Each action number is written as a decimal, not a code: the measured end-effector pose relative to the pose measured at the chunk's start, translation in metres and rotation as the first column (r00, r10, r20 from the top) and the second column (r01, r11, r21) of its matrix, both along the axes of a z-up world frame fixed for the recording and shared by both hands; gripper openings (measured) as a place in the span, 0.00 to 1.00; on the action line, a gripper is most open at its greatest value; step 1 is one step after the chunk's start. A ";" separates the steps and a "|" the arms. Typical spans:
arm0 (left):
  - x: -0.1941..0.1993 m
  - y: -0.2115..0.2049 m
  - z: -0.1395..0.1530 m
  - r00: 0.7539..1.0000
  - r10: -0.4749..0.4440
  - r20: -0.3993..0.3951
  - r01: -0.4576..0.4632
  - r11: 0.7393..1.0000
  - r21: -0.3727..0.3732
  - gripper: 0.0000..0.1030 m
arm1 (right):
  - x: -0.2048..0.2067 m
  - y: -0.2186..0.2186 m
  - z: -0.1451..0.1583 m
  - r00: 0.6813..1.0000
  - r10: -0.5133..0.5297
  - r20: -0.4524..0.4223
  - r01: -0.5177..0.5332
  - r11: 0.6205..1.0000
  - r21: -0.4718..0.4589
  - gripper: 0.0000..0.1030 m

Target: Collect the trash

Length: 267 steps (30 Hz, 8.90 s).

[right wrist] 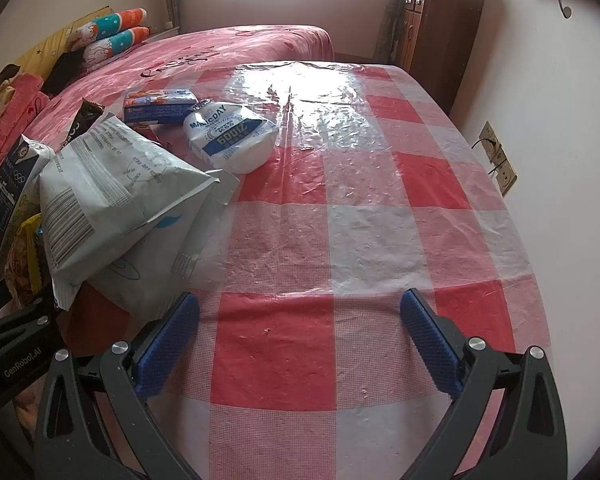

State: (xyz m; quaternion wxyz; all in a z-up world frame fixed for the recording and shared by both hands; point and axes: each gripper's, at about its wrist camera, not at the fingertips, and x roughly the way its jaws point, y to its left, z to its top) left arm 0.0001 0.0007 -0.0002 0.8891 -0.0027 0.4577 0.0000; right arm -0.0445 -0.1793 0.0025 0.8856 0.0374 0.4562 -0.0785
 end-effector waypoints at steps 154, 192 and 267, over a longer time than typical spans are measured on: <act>0.009 0.116 0.033 0.992 -0.086 0.090 0.106 0.961 -0.254 0.34 | 0.025 0.052 0.037 0.880 0.458 0.123 -0.473 0.868 0.150 0.77; -0.101 0.146 0.086 0.962 -0.114 0.250 0.207 0.899 -0.386 0.34 | -0.080 0.104 0.113 0.880 0.385 0.277 -0.413 0.909 0.050 0.72; -0.148 0.253 0.056 0.967 0.153 0.205 -0.124 0.982 -0.145 0.74 | -0.072 0.208 0.064 0.762 0.564 0.318 -0.636 0.743 0.209 0.87</act>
